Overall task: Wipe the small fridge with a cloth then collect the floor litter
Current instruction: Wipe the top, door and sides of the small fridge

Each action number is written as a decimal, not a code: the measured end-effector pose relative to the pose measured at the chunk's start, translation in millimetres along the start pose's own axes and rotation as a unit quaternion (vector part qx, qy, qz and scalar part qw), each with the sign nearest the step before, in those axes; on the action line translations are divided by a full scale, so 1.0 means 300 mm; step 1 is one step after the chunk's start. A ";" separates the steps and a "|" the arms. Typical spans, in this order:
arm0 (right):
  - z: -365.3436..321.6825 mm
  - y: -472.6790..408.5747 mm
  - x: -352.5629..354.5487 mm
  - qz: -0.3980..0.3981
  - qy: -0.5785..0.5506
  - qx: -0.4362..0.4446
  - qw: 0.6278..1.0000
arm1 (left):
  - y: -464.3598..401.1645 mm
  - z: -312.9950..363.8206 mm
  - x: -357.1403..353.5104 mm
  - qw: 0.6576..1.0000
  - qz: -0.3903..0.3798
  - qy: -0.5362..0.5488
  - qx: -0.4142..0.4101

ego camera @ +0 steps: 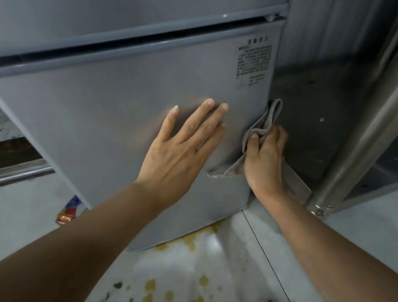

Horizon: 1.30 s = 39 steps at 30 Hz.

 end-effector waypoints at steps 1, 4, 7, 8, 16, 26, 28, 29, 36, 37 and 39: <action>0.025 0.013 -0.011 -0.003 -0.003 -0.006 1.000 | 0.012 0.016 -0.012 1.000 0.000 0.000 -0.008; 0.102 0.051 -0.045 -0.015 -0.001 -0.017 1.000 | 0.043 0.058 -0.049 1.000 -0.009 0.000 -0.025; 0.198 0.099 -0.086 -0.046 0.010 -0.042 0.998 | 0.066 0.084 -0.083 0.999 -0.022 0.000 -0.025; 0.230 0.115 -0.099 -0.056 0.012 -0.053 0.997 | 0.075 0.096 -0.096 0.999 -0.025 -0.005 -0.028; 0.431 0.196 -0.176 -0.123 0.027 -0.108 0.986 | 0.132 0.197 -0.175 0.997 -0.030 -0.005 -0.067; 0.611 0.256 -0.251 -0.214 0.120 -0.172 0.954 | 0.175 0.249 -0.222 0.996 -0.039 -0.001 -0.083; 0.619 0.256 -0.260 -0.226 0.139 -0.181 0.947 | 0.190 0.261 -0.229 0.994 -0.051 0.000 -0.100; 0.623 0.252 -0.262 -0.230 0.148 -0.185 0.944 | 0.198 0.266 -0.233 0.993 -0.059 0.005 -0.107; 0.664 0.221 -0.289 -0.294 0.205 -0.260 0.897 | 0.242 0.275 -0.221 0.979 -0.159 0.025 -0.126; 0.672 0.219 -0.291 -0.303 0.205 -0.269 0.891 | 0.251 0.273 -0.220 0.976 -0.177 0.032 -0.125; 0.679 0.226 -0.291 -0.321 0.211 -0.283 0.879 | 0.275 0.269 -0.229 0.968 -0.216 0.044 -0.120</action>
Point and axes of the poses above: each hand's wrist, its own y-axis away from the middle knuckle, its own x-axis out of the back of the hand, z = x × y, the point moved 10 cm from there along -y, towards the middle knuckle, and after that the axes turned 1 degree about z, right-handed, at the moved point
